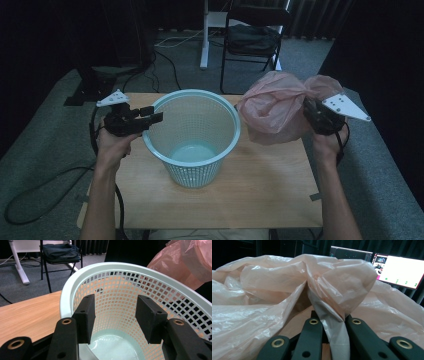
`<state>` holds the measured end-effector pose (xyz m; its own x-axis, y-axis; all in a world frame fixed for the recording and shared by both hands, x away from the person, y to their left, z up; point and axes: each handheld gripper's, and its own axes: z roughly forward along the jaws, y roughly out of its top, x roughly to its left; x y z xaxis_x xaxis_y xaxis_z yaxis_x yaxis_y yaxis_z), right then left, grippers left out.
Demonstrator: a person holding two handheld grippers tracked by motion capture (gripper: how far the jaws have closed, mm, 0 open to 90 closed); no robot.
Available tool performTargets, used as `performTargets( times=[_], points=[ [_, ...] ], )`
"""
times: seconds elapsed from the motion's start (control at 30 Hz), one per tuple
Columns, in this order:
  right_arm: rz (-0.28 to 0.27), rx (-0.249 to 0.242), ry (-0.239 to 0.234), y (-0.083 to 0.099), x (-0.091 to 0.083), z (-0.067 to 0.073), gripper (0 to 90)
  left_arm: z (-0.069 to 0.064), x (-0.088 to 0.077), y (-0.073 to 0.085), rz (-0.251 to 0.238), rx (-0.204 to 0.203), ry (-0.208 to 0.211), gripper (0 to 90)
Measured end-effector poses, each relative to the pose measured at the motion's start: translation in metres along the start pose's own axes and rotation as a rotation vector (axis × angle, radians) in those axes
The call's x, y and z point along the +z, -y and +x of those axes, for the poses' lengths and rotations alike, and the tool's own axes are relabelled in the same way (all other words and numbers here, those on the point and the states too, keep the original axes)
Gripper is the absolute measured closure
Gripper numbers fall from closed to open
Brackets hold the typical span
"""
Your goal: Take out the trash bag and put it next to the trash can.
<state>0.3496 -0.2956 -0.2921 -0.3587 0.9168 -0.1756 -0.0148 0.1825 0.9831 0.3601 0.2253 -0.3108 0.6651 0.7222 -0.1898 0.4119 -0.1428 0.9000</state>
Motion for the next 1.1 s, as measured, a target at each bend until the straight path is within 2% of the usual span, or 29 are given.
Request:
performTargets(
  times=[0.67,1.1],
  points=[
    [0.034,0.011,-0.011,0.015,0.005,0.003,87.0,0.0,-0.001,0.0,-0.001,0.0,-0.001,50.3],
    [0.054,0.02,-0.003,0.024,0.006,0.0,87.0,0.0,-0.002,0.0,-0.004,-0.003,0.0,50.3]
  ],
)
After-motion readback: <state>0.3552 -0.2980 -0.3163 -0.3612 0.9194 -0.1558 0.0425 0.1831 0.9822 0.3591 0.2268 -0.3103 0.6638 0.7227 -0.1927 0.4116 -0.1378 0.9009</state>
